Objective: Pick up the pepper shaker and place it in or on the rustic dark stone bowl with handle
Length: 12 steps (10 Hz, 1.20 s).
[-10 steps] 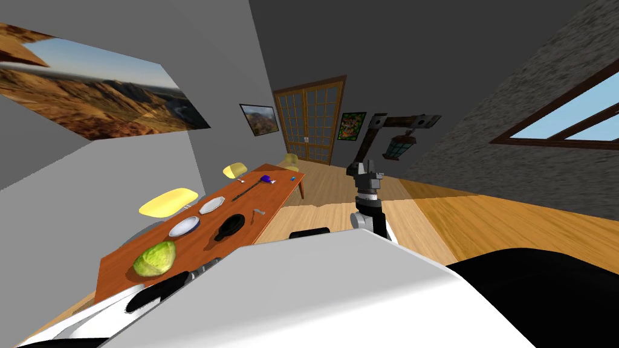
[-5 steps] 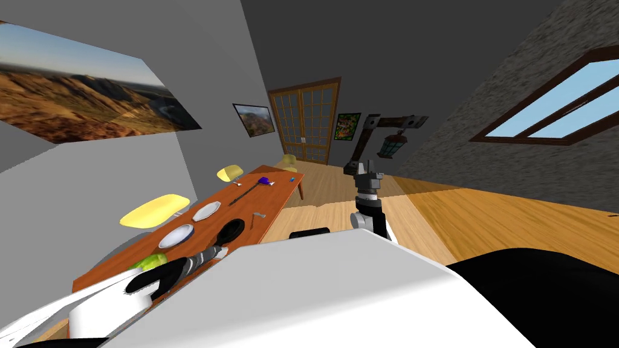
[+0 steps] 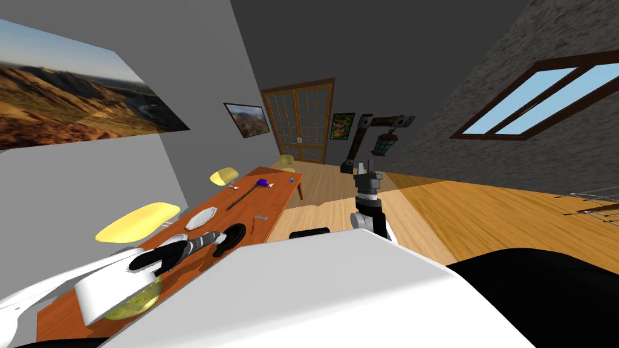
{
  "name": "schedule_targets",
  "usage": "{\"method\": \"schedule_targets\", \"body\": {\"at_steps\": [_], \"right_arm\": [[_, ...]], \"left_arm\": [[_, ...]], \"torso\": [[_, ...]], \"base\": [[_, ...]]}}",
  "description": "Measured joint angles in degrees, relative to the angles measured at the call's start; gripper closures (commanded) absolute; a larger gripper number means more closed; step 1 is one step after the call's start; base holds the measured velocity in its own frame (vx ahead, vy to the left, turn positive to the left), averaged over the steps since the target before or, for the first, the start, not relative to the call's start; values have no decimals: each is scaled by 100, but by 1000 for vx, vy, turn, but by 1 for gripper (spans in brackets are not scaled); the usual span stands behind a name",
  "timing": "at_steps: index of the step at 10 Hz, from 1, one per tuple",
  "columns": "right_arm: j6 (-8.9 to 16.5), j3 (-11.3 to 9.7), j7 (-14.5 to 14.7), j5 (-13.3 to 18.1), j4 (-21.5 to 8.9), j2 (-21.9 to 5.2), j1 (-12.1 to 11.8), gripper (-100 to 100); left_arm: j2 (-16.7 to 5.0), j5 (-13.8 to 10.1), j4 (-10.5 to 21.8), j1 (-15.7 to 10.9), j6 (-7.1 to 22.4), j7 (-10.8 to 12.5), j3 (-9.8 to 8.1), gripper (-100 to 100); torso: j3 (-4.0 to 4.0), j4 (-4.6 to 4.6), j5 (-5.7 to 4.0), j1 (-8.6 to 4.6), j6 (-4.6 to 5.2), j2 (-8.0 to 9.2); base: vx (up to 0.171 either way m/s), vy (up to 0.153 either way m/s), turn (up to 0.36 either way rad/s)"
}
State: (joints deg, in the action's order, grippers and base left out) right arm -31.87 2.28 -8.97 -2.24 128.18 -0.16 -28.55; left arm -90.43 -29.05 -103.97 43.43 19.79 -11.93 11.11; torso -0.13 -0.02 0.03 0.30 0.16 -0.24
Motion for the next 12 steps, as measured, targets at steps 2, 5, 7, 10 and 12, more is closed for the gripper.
{"method": "schedule_targets", "body": {"at_steps": [2,5,7,10,12], "right_arm": [[0,-1,0,0,0,1,0,0],[0,-1,0,0,0,1,0,0],[0,-1,0,0,0,1,0,0],[0,-1,0,0,0,1,0,0],[0,-1,0,0,0,1,0,0]], "left_arm": [[-14,4,-1,6,-3,-1,-22,-100],[-14,4,0,6,-2,-1,-22,-100],[-14,4,0,6,-2,-1,-22,-100],[-467,-259,-286,4,104,102,-198,-100],[-701,-424,-429,-77,178,129,-234,-100]], "torso": [[2,-1,-2,-34,-5,5],[3,0,-4,-42,-5,6],[3,0,-4,-43,-5,6],[6,1,-3,-35,-5,11],[6,1,-3,-36,-5,12]], "base": [[1,5,-1],[0,0,0],[-5,8,62],[-17,24,95],[-16,21,91]]}}
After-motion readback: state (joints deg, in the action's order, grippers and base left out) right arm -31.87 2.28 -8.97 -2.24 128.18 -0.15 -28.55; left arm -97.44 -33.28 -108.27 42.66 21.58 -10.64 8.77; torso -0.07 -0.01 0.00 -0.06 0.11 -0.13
